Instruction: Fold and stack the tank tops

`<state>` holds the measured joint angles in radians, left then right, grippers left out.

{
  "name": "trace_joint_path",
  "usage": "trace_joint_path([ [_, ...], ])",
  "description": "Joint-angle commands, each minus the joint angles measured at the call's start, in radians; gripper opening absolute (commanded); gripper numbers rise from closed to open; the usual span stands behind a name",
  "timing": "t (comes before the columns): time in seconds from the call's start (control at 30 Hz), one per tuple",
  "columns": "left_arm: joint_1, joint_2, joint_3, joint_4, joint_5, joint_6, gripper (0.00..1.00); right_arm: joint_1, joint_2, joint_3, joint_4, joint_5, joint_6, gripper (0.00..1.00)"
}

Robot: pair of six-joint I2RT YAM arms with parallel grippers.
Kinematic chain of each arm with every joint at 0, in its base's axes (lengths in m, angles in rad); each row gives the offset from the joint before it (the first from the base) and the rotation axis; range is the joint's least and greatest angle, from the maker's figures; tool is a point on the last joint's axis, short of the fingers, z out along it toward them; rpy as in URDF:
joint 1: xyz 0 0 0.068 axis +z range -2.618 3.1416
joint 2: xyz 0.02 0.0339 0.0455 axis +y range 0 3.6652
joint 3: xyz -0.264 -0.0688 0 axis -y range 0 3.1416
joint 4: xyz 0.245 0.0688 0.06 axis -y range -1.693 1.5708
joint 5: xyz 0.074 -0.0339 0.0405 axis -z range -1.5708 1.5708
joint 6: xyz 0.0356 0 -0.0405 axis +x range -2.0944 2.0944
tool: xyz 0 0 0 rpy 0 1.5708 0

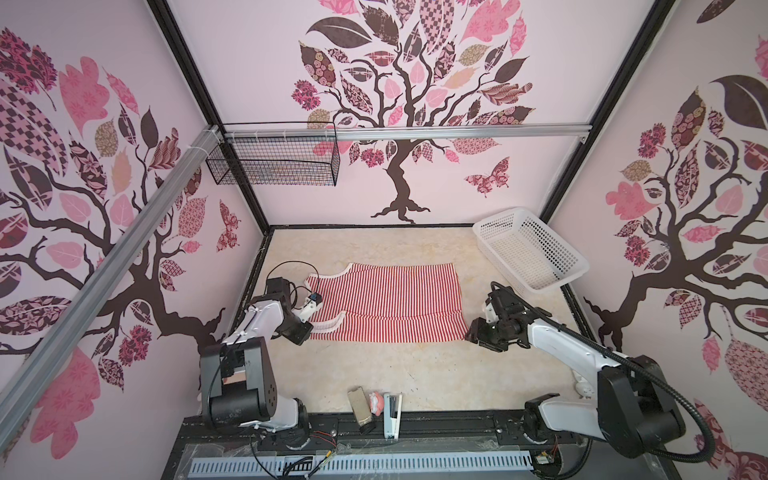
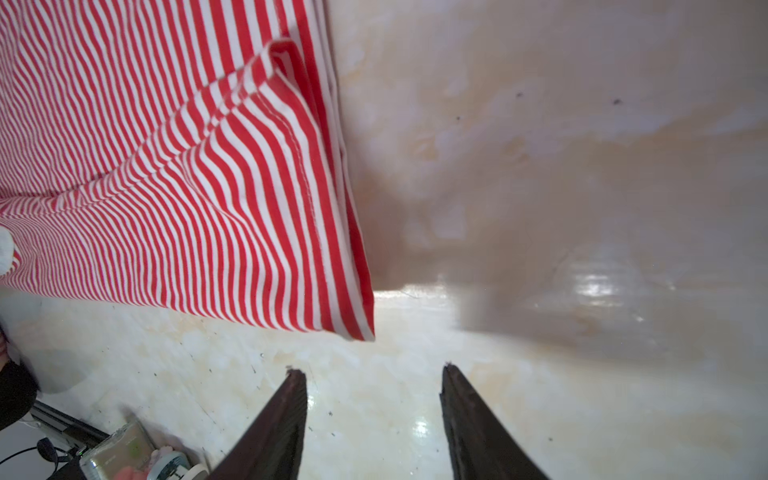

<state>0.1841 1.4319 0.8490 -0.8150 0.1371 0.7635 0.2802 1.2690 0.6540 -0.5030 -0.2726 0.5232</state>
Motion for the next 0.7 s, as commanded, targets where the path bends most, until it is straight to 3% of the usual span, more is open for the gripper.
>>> trace_joint_path([
  [0.0, 0.006, -0.051, 0.064, -0.081, 0.03, 0.001, 0.23, 0.002, -0.04, 0.059, -0.059, 0.035, 0.009, 0.56],
  [0.2, -0.026, -0.062, 0.127, -0.11, 0.108, -0.06, 0.27, 0.012, -0.017, 0.089, -0.004, -0.028, 0.031, 0.5],
  [0.43, -0.116, 0.053, 0.079, 0.035, 0.021, -0.13, 0.27, 0.032, 0.087, 0.102, 0.104, -0.119, 0.059, 0.3],
  [0.67, -0.117, 0.121, 0.014, 0.112, -0.084, -0.127, 0.26, 0.041, 0.163, 0.055, 0.199, -0.174, 0.077, 0.31],
])
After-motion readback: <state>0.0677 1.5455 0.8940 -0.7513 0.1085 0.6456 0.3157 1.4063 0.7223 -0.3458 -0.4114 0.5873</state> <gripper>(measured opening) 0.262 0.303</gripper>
